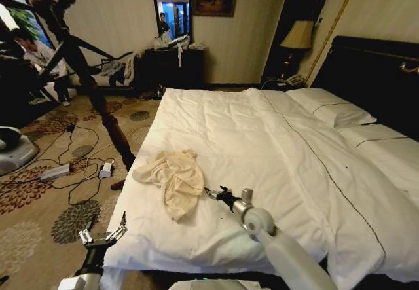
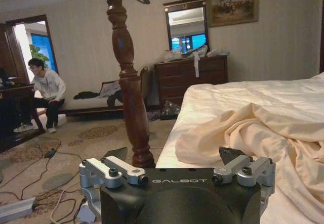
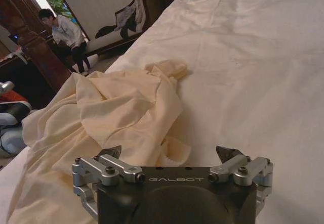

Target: Pick up the clothes from the bed and hang them on the clothes hanger.

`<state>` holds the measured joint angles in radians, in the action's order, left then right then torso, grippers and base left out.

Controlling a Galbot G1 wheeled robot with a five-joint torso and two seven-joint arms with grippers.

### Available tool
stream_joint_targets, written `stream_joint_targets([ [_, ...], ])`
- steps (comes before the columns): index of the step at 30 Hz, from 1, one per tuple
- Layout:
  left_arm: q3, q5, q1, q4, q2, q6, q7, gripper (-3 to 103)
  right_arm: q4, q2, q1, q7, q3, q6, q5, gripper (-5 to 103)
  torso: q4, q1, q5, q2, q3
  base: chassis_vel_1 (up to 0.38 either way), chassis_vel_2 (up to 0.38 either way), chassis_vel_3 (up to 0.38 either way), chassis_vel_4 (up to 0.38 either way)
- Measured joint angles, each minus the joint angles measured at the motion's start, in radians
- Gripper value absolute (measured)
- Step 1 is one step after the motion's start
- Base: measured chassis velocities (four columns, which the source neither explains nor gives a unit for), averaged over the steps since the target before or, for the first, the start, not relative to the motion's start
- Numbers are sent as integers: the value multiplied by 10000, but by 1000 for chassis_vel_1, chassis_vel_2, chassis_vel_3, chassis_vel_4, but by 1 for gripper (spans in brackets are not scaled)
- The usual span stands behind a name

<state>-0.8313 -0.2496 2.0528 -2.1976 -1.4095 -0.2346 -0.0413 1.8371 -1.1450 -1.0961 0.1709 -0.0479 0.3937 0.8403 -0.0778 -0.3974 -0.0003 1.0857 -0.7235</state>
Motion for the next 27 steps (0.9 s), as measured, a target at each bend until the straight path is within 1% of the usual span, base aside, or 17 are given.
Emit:
stream_joint_targets([
  [4,-38,-53,-16,51,19,-12,0,100,-200,-111,74,64,186,6,-70,101,-3,1,1,0,0,0,0,0,0],
  [6,-61,-100,-24,69,34,-15,0,100,-338,-278,145,135,317,20,-125,95,-2,0,2,0,0,0,0,0,0],
  [7,-61,-100,-24,69,34,-15,0,100,-338,-278,145,135,317,20,-125,95,-2,0,2,0,0,0,0,0,0],
  [10,-124,-168,-37,126,58,-22,0,100,-608,-657,377,280,588,56,-130,80,0,1,2,1,1,0,0,0,0],
  [11,-124,-168,-37,126,58,-22,0,100,-608,-657,377,280,588,56,-130,80,0,1,2,1,1,0,0,0,0],
  [13,-180,-227,-30,152,61,-38,1,100,-660,-788,474,337,674,75,-9,70,1,1,3,1,1,0,0,0,0],
  [15,-196,-258,-26,169,59,-48,1,100,-667,-807,493,359,694,83,16,70,1,1,2,1,1,0,0,0,0],
  [19,-222,-382,-38,264,43,-75,1,100,-726,-828,474,460,719,89,32,48,0,2,3,1,1,0,0,0,0],
  [21,-216,-385,-45,273,44,-75,1,100,-726,-832,469,470,720,90,32,48,-1,2,3,1,1,0,0,0,0],
  [24,-178,-377,-121,296,48,-73,-4,100,-760,-898,487,524,807,74,42,32,-1,2,2,1,1,0,0,0,0],
  [25,-178,-377,-121,296,48,-73,-4,100,-760,-898,487,524,807,74,42,32,-1,2,2,1,1,0,0,0,0],
  [27,-178,-375,-135,283,42,-69,-11,100,-766,-958,510,594,832,57,83,20,0,2,3,1,1,0,0,0,0],
])
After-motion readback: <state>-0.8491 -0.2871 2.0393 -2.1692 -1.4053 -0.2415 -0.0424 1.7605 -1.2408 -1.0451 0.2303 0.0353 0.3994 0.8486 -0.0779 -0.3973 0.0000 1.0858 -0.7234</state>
